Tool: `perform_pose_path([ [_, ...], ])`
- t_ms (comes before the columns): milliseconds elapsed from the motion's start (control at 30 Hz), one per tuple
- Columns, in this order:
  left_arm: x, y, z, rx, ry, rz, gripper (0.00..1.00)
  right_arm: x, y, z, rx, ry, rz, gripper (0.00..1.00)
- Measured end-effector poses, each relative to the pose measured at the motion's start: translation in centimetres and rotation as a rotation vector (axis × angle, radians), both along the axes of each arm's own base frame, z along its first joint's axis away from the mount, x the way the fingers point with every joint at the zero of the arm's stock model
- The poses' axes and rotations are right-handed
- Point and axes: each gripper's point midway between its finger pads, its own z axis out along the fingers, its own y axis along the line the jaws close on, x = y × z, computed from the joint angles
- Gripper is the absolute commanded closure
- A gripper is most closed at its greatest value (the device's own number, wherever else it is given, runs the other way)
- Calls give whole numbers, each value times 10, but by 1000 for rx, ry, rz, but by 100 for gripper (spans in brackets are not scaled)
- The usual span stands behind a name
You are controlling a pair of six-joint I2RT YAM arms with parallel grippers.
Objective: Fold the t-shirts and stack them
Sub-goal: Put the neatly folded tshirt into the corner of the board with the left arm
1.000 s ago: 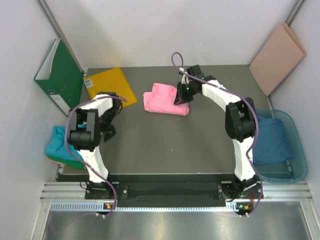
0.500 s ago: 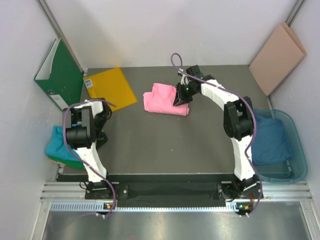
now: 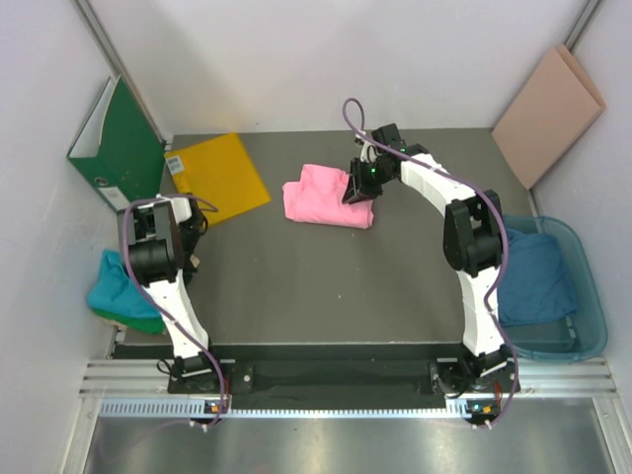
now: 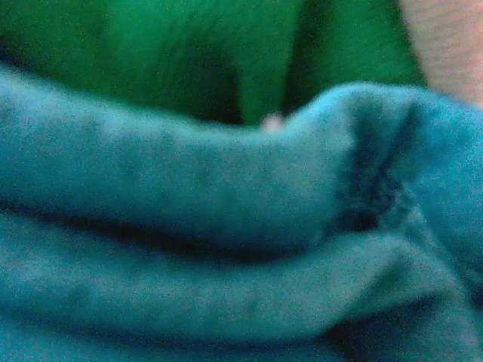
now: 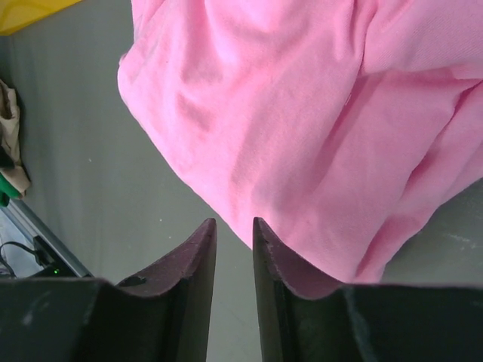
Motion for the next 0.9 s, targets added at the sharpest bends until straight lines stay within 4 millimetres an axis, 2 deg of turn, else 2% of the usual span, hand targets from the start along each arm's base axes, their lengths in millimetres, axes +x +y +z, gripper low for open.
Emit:
perform_pose_path([
  [100, 0, -1, 0, -23, 11, -5, 100, 1, -2, 0, 1, 3, -7, 50],
  [133, 0, -2, -1, -31, 13, -7, 100, 2, -3, 0, 1, 2, -9, 38],
  [200, 1, -3, -1, -46, 15, -11, 100, 3, -5, 0, -1, 1, -14, 29],
  [233, 2, -5, -1, -59, 16, -17, 100, 4, -6, 0, -2, 0, -16, 21],
  [300, 4, -9, -1, -74, 15, -27, 100, 4, -7, -1, -5, 0, -21, 15],
  [433, 20, -28, -3, -113, 5, -72, 100, 7, -9, -1, -13, -7, -26, 9],
  [667, 61, -90, -5, -182, 47, -227, 100, 11, -11, -4, -22, -23, -43, 7],
  [800, 76, -120, -4, -254, 46, -234, 100, 7, -17, -11, -38, -9, -59, 7],
  [900, 85, -134, -3, -317, 29, -205, 100, 3, -24, -15, -46, 4, -75, 7],
])
